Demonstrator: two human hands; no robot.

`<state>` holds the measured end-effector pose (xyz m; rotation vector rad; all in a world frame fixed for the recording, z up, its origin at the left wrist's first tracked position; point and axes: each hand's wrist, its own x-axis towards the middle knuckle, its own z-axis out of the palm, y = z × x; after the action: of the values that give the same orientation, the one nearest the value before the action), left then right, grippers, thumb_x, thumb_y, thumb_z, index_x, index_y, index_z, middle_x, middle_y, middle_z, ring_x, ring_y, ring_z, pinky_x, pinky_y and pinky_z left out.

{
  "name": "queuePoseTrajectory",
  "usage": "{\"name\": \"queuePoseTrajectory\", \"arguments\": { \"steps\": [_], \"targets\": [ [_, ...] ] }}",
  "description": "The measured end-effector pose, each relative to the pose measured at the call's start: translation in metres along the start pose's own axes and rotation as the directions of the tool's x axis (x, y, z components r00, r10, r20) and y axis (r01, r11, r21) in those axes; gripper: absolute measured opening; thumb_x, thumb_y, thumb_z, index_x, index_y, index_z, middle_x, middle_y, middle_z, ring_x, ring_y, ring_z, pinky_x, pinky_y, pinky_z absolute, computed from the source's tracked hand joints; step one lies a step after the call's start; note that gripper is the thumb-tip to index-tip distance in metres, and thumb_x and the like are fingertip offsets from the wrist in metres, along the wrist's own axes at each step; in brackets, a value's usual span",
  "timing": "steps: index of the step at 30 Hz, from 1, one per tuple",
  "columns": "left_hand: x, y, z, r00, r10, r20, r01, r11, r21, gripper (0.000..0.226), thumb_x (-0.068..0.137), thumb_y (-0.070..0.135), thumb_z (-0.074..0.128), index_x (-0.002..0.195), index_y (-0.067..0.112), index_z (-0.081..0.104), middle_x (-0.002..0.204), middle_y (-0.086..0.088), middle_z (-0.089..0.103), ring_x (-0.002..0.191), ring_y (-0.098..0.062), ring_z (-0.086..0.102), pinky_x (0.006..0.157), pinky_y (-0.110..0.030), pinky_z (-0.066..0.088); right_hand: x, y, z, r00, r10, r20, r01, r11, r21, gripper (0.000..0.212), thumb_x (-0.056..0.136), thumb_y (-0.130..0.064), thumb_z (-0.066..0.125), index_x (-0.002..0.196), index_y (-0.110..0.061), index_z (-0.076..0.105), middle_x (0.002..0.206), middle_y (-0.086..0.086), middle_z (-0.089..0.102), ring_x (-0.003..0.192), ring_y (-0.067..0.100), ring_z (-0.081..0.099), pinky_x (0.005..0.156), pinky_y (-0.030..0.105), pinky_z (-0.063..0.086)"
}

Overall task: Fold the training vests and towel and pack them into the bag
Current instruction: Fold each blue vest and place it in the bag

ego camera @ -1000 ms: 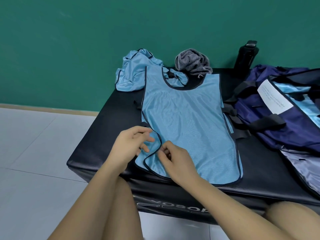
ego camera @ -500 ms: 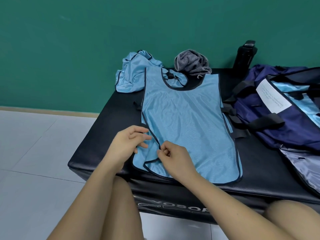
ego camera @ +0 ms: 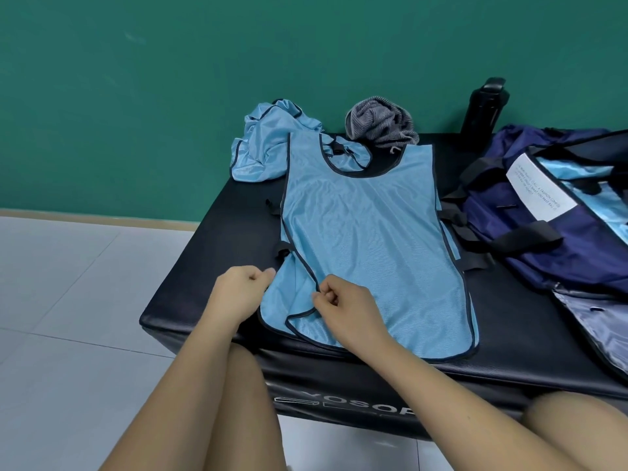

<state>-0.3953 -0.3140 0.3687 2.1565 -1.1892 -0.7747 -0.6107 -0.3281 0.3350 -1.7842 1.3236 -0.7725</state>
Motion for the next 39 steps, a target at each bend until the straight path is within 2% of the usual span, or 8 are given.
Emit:
{"name": "queuePoseTrajectory", "arguments": {
  "steps": [3, 9, 14, 21, 25, 29, 34, 39],
  "targets": [
    [0.005, -0.003, 0.0, 1.0, -0.007, -0.024, 0.006, 1.0, -0.024, 0.031, 0.103, 0.042, 0.06, 0.084, 0.024, 0.076, 0.087, 0.008, 0.076, 0.088, -0.02, 0.07, 0.071, -0.031, 0.052, -0.001, 0.001, 0.001, 1.0, 0.001, 0.0, -0.001, 1.0, 0.014, 0.022, 0.097, -0.028, 0.062, 0.079, -0.016, 0.056, 0.073, 0.007, 0.061, 0.059, 0.006, 0.045, 0.063, 0.031, 0.046],
    [0.008, -0.009, 0.001, 1.0, 0.006, 0.0, -0.006, 0.997, -0.072, 0.009, 0.079, 0.034, 0.086, 0.083, 0.031, 0.078, 0.082, 0.01, 0.077, 0.086, -0.01, 0.071, 0.073, -0.029, 0.055, 0.0, 0.002, 0.0, 1.0, -0.002, -0.003, 0.003, 1.0, 0.027, 0.023, 0.097, -0.028, 0.062, 0.077, -0.019, 0.055, 0.063, -0.007, 0.052, 0.058, 0.005, 0.044, 0.062, 0.03, 0.045],
    [0.011, -0.011, -0.01, 0.981, 0.055, -0.187, -0.025, 0.987, 0.159, 0.015, 0.083, 0.021, 0.072, 0.093, 0.032, 0.066, 0.083, 0.008, 0.071, 0.083, -0.013, 0.065, 0.065, -0.03, 0.05, 0.001, 0.003, 0.001, 1.0, -0.006, -0.005, 0.006, 1.0, 0.017, 0.022, 0.097, -0.028, 0.063, 0.078, -0.02, 0.057, 0.067, 0.0, 0.057, 0.058, 0.004, 0.045, 0.061, 0.024, 0.043],
    [0.019, -0.009, -0.004, 0.983, 0.065, -0.169, -0.017, 0.962, 0.272, 0.003, 0.088, 0.024, 0.063, 0.085, 0.025, 0.063, 0.084, 0.004, 0.07, 0.081, -0.017, 0.062, 0.065, -0.033, 0.052, 0.001, 0.004, 0.001, 1.0, -0.003, 0.007, 0.003, 1.0, 0.024, 0.022, 0.098, -0.029, 0.063, 0.079, -0.019, 0.058, 0.064, -0.007, 0.054, 0.058, 0.004, 0.045, 0.058, 0.021, 0.043],
    [0.039, 0.008, -0.003, 0.984, 0.122, -0.132, -0.093, 0.974, 0.208, 0.01, 0.094, 0.036, 0.066, 0.098, 0.026, 0.065, 0.092, 0.006, 0.069, 0.088, -0.015, 0.064, 0.068, -0.031, 0.05, 0.001, 0.005, 0.001, 1.0, -0.007, 0.008, 0.006, 0.999, 0.032, 0.022, 0.098, -0.028, 0.063, 0.079, -0.019, 0.057, 0.064, -0.008, 0.053, 0.058, 0.004, 0.045, 0.059, 0.022, 0.043],
    [0.051, 0.017, 0.008, 0.99, 0.141, 0.004, -0.138, 0.966, 0.217, 0.027, 0.084, 0.04, 0.075, 0.102, 0.027, 0.06, 0.105, 0.003, 0.057, 0.084, -0.014, 0.062, 0.063, -0.03, 0.046, 0.002, 0.005, 0.001, 1.0, -0.008, 0.003, 0.008, 1.0, 0.021, 0.021, 0.097, -0.028, 0.063, 0.079, -0.019, 0.058, 0.071, 0.004, 0.06, 0.058, 0.004, 0.045, 0.06, 0.026, 0.044],
    [0.057, 0.004, 0.008, 0.984, 0.156, -0.089, -0.13, 0.961, 0.244, 0.031, 0.089, 0.045, 0.077, 0.091, 0.022, 0.057, 0.096, -0.004, 0.065, 0.082, -0.018, 0.061, 0.061, -0.036, 0.047, 0.002, 0.005, 0.001, 1.0, -0.005, 0.004, 0.004, 1.0, 0.018, 0.022, 0.097, -0.03, 0.063, 0.079, -0.019, 0.058, 0.075, 0.005, 0.062, 0.058, 0.004, 0.047, 0.061, 0.026, 0.046],
    [0.05, -0.006, -0.003, 0.985, 0.049, -0.164, -0.028, 0.991, 0.129, 0.038, 0.088, 0.043, 0.079, 0.107, 0.022, 0.055, 0.096, 0.001, 0.067, 0.089, -0.018, 0.064, 0.073, -0.038, 0.054, -0.001, 0.004, 0.001, 1.0, -0.001, 0.017, 0.001, 1.0, 0.023, 0.022, 0.097, -0.03, 0.064, 0.079, -0.02, 0.058, 0.069, 0.001, 0.058, 0.058, 0.004, 0.046, 0.061, 0.025, 0.046]
  ]
}}
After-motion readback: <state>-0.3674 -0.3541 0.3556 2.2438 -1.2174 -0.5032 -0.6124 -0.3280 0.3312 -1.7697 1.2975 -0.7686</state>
